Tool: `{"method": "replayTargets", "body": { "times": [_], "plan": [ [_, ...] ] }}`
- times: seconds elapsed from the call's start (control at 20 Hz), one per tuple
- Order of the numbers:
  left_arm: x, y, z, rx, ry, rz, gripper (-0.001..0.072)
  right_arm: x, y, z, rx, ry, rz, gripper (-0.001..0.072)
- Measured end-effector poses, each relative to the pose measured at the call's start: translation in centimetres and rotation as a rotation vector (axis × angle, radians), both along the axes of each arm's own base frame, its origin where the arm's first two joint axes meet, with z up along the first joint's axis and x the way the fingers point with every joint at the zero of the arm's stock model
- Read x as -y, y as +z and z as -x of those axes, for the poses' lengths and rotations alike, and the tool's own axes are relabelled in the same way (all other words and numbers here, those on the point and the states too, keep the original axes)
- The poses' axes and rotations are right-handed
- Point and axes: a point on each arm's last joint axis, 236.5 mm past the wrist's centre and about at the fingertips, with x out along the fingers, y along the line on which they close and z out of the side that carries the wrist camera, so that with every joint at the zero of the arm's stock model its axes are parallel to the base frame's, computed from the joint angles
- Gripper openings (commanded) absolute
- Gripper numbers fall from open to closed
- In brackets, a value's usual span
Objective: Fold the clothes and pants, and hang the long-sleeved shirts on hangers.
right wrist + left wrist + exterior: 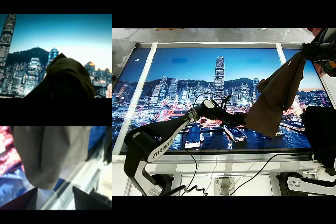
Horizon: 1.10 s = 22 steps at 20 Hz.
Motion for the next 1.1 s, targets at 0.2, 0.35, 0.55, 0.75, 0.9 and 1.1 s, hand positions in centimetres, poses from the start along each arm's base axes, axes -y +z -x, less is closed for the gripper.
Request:
{"method": "replayTargets", "body": {
  "times": [0.2, 0.35, 0.55, 0.75, 0.9, 1.1],
  "plan": [
    [0.6, -0.8, -2.1, -0.034, 0.119, 0.017, 0.0361, -0.2, 0.2, -0.1, 0.010, 0.003, -0.010, 0.0017],
    [1.3, 0.0, -4.6, -0.036, 0.239, 0.068, 0.0014, -0.2, 0.3, -0.2, 0.013, 0.003, -0.012, 0.0017],
    [1.5, 3.2, -8.2, 0.065, 0.293, 0.145, 0.0013, -0.2, 0.4, -0.2, 0.017, 0.003, -0.013, 0.0017],
    [-1.8, 9.7, -12.7, 0.234, 0.330, 0.211, 0.0014, -0.2, 0.5, -0.2, 0.021, 0.002, -0.013, 0.0017],
    [-4.1, 11.7, -11.3, 0.274, 0.212, 0.185, 0.0169, -0.2, 0.6, -0.2, 0.026, 0.002, -0.012, 0.0017],
    [-4.8, 8.6, -5.2, 0.152, -0.011, 0.049, 0.0703, -0.3, 0.6, -0.2, 0.021, 0.003, -0.013, 0.0017]
  ]
}}
